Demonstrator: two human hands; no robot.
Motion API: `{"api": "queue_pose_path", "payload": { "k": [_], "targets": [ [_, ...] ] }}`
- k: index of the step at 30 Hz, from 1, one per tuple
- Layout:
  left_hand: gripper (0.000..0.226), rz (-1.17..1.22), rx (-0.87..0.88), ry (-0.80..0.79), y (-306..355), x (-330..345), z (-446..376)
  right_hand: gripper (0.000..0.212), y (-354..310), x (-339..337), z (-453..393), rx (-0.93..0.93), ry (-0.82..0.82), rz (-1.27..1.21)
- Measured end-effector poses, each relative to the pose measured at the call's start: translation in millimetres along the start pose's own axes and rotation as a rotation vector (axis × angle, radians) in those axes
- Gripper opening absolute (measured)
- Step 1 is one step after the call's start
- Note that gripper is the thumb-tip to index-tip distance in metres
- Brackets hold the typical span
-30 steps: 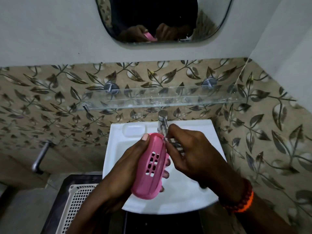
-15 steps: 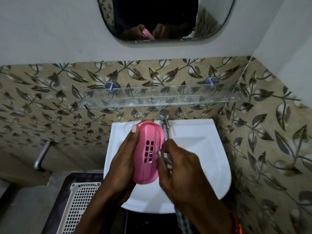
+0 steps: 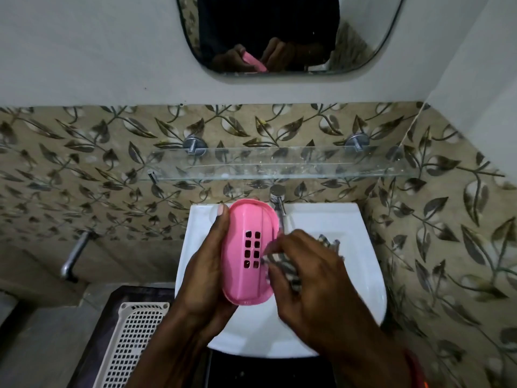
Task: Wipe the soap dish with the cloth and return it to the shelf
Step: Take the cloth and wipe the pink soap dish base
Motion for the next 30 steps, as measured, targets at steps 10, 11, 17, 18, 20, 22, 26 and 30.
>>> {"api": "queue_pose_path", "payload": {
  "k": [10,11,17,18,20,22,26,30],
  "targets": [
    [0.064,0.003,0.043,-0.016,0,3,0,0.006,8,-7,-11,0.022,0.051,0.018],
    [0.066,0.016,0.038,-0.025,1,2,0,0.006,2,0,-2,0.011,0.009,-0.001],
    [0.059,0.013,0.009,-0.041,-13,7,2,0.008,12,-16,-19,0.046,0.12,0.044],
    [0.06,0.006,0.004,-0.036,-14,10,3,0.008,14,-22,-26,0.067,0.148,0.057],
    [0.063,0.012,0.013,-0.023,-14,10,3,0.008,10,-20,-23,0.072,0.131,0.063],
    [0.067,0.058,0.012,-0.008,-11,7,4,0.009,1,-7,-4,0.056,0.042,0.035],
    [0.082,0.105,-0.071,-0.058,-12,6,6,0.018,-9,8,21,0.031,-0.081,-0.008],
    [0.082,0.121,-0.121,-0.062,-22,17,8,0.017,-33,6,10,-0.076,-0.126,0.048]
  ]
}}
Point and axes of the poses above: each hand's wrist, its own z-axis away from the middle knuckle, its own x-axis out of the palm, y = z × x, the point moved 5 cm from there along -z, towards the middle knuckle, and after that the axes turned 4 degrees about -y, right-handed, at the moved point
